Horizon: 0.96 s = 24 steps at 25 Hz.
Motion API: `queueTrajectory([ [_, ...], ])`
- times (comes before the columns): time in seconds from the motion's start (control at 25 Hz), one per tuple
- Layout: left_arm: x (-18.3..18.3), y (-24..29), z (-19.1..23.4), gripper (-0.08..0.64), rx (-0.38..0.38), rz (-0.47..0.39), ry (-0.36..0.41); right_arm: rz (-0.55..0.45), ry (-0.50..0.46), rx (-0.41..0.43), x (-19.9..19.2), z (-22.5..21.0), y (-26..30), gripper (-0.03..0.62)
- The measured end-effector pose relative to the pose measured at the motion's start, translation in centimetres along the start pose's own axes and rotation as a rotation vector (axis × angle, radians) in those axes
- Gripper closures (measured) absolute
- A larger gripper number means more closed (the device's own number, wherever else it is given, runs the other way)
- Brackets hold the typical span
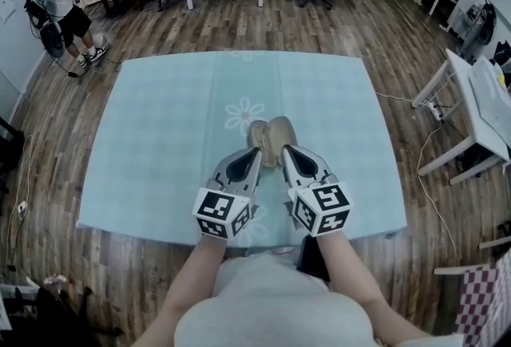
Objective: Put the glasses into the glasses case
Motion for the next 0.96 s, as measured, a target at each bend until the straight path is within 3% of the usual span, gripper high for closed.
queueTrajectory([
  [0.44,1.4,-2.3,-1.6,0.552,-0.007,-0.040,0.063,-0.066,-0.105,0.033,0.1,2.8,-2.7,0.586],
  [0.96,1.6,-5.6,-5.1,0.552,0.005,-0.067,0.084,-0.098,-0.133,0.034,-1.8,4.3,-7.4,0.586],
])
Point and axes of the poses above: the fingertips, and each gripper's own axes: y forward along the fingers, z to its left, x out of its top, the point moved 2 cm from there along -y, backward along the fingers, and after that the axes turned 13 degrees about y, right-handed, at the moved point
